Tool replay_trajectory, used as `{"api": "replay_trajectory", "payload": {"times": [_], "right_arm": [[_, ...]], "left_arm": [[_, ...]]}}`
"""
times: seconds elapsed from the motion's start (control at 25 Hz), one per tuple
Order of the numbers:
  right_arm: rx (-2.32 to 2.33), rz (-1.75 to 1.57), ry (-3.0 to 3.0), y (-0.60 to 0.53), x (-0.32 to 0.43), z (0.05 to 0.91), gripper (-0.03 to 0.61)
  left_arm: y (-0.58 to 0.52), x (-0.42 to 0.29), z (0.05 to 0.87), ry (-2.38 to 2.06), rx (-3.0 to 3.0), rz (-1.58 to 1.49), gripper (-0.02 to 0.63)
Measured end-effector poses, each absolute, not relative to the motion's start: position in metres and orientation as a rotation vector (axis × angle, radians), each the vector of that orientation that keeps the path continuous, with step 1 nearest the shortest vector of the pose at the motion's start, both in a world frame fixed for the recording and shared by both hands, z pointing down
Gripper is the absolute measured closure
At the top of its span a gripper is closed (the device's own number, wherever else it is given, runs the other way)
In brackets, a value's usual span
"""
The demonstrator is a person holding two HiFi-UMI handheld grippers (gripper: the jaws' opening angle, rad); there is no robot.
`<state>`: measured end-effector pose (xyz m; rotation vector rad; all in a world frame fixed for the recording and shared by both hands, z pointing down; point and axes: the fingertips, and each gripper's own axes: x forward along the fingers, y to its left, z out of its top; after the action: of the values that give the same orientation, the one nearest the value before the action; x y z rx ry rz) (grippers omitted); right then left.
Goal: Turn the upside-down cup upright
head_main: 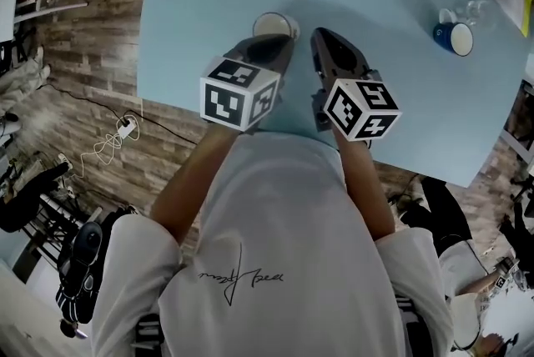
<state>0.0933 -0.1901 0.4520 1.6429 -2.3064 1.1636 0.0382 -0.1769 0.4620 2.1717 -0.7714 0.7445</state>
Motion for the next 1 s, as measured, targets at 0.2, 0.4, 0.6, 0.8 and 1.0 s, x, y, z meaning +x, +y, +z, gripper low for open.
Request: {"api": "replay_trajectory", "payload": {"times": [0.2,0.4,0.6,0.8,1.0], "right_arm": [[1.650,1.172,-2.296,-0.188,0.097,0.455,0.557],[1.658,1.176,-2.292,-0.185,0.099,0.457,0.557],[1.655,1.180,-2.289,-0.187,0.104,0.454,0.556],[1.650,1.181,-2.297,-0.182,0.104,0.456,0.557],[1.669,1.165,-2.301,-0.177,0.102,0.451,0.557]], "left_arm": [[-0.167,0.050,0.468,-0.734,2.176,0.756,0.589],[-0.167,0.056,0.470,-0.735,2.171,0.745,0.600],[-0.175,0.054,0.468,-0.753,2.143,0.719,0.601],[-0.171,0.051,0.470,-0.770,2.124,0.697,0.601],[-0.163,0.048,0.462,-0.764,2.132,0.656,0.601]]}}
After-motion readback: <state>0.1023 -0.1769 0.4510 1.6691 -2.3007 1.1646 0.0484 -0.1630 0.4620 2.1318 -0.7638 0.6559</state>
